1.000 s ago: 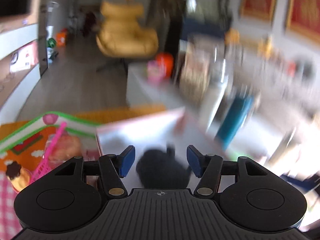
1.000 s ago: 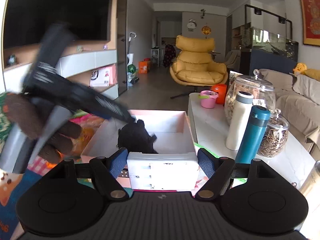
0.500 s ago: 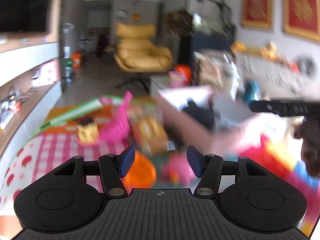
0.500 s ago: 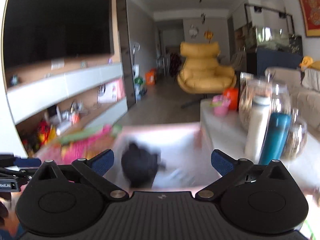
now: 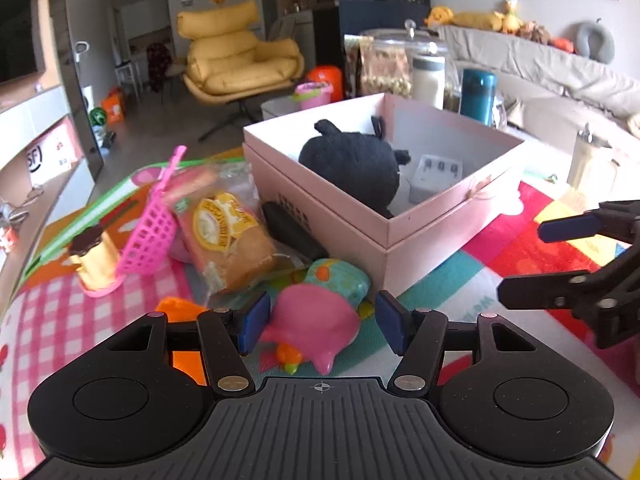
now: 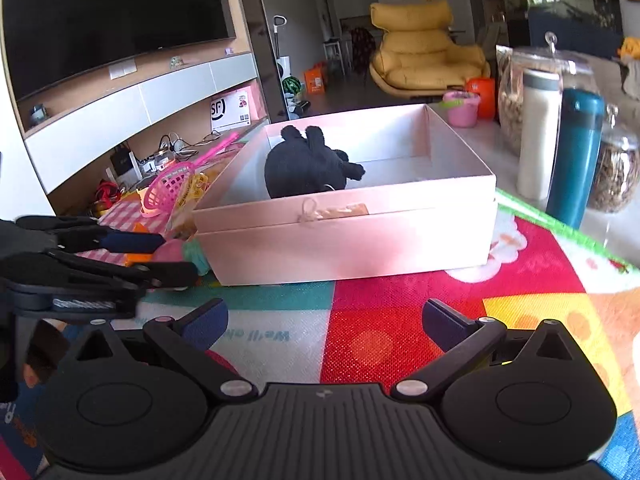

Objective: Organize objects
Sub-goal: 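Grasp the pink pig toy with the left tool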

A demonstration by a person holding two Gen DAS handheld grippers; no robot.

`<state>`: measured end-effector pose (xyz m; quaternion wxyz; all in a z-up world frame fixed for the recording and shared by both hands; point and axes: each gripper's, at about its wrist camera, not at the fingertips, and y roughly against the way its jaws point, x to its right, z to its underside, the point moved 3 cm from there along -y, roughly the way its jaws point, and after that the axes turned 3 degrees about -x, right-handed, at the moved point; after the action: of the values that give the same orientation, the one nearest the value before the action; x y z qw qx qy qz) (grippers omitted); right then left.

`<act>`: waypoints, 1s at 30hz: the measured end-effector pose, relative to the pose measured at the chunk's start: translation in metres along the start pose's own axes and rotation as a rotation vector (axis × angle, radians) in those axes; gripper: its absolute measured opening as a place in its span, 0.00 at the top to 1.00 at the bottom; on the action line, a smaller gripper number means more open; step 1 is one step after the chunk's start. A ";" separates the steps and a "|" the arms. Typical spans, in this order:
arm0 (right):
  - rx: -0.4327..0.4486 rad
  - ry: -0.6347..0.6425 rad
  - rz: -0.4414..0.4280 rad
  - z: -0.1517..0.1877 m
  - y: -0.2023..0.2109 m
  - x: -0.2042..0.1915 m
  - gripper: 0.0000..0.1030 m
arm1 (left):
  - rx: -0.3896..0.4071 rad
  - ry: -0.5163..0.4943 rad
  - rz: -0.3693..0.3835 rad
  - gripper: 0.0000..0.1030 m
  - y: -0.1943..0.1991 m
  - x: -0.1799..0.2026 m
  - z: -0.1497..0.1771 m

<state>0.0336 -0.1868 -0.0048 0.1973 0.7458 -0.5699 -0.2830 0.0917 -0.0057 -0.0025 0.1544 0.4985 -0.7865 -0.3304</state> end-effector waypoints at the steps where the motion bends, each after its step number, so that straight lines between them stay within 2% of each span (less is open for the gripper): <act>1: -0.003 -0.009 -0.002 0.000 0.000 0.001 0.00 | -0.005 0.002 -0.002 0.39 -0.003 0.000 0.000; 3: -0.015 -0.022 -0.001 -0.001 -0.001 0.003 0.00 | -0.014 0.025 -0.015 0.39 -0.010 -0.003 -0.001; 5: -0.029 -0.034 0.001 -0.002 -0.004 0.005 0.00 | -0.021 0.051 -0.016 0.43 -0.013 -0.006 0.001; 6: -0.039 -0.041 0.000 -0.002 -0.005 0.006 0.00 | -0.021 0.062 -0.012 0.48 -0.012 -0.007 0.002; 9: -0.052 -0.054 -0.006 -0.002 -0.006 0.008 0.00 | -0.021 0.106 -0.012 0.49 -0.001 -0.008 0.009; 13: -0.073 -0.040 0.012 -0.002 -0.009 0.005 0.00 | 0.026 0.210 0.020 0.49 0.034 -0.013 0.032; 17: -0.096 -0.049 0.028 -0.004 -0.011 0.003 0.00 | 0.084 0.350 -0.012 0.49 0.073 -0.029 0.069; 19: -0.113 -0.010 0.073 -0.004 -0.014 -0.005 0.00 | 0.103 0.427 -0.048 0.49 0.087 -0.044 0.083; 22: -0.153 0.115 0.169 -0.002 -0.023 -0.026 0.00 | 0.136 0.514 -0.163 0.49 0.102 -0.072 0.097; 25: -0.173 0.136 0.106 -0.001 -0.022 -0.045 0.00 | 0.194 0.573 -0.280 0.49 0.113 -0.097 0.106; 27: -0.162 0.167 0.032 -0.002 -0.020 -0.068 0.00 | 0.209 0.610 -0.340 0.49 0.115 -0.112 0.110; 30: -0.094 0.275 -0.006 -0.007 -0.016 -0.114 0.00 | 0.198 0.694 -0.332 0.49 0.112 -0.127 0.125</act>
<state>0.0283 -0.0726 0.0135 0.3073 0.7691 -0.5216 -0.2051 0.0018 0.1848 -0.0077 0.3066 0.7134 -0.6244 -0.0854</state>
